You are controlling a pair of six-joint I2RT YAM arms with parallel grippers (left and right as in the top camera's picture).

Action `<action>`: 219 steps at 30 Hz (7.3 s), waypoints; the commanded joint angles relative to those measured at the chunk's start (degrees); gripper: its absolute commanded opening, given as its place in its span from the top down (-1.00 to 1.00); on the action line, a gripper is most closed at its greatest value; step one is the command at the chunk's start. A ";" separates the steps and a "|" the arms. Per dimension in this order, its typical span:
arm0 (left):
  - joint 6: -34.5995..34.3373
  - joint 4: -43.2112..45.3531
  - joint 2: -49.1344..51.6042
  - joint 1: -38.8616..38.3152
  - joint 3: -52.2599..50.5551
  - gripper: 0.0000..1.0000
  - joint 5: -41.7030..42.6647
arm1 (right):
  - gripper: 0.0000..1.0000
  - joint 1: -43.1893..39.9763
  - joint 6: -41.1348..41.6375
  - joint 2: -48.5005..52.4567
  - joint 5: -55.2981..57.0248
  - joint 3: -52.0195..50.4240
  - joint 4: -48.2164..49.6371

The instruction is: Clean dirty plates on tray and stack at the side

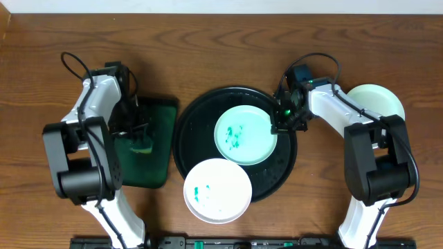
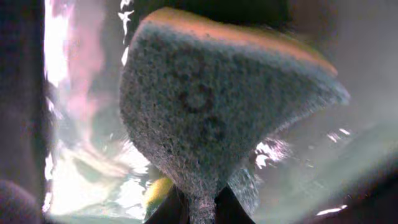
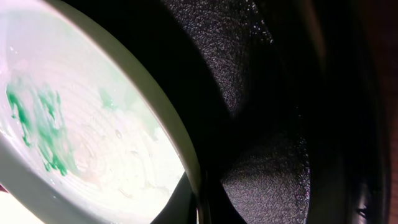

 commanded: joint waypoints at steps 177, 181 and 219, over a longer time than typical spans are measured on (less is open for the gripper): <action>7.78 -4.22 8.26 -35.01 1.27 0.86 11.10 | 0.98 0.44 1.14 3.61 3.02 -1.81 -4.33; 9.92 -2.16 8.26 -39.19 1.27 0.86 15.23 | 0.97 0.44 1.14 3.61 3.02 -1.81 -4.35; -12.15 24.61 8.22 -39.21 1.29 0.86 3.17 | 0.98 0.33 1.11 3.61 3.02 -1.81 -6.14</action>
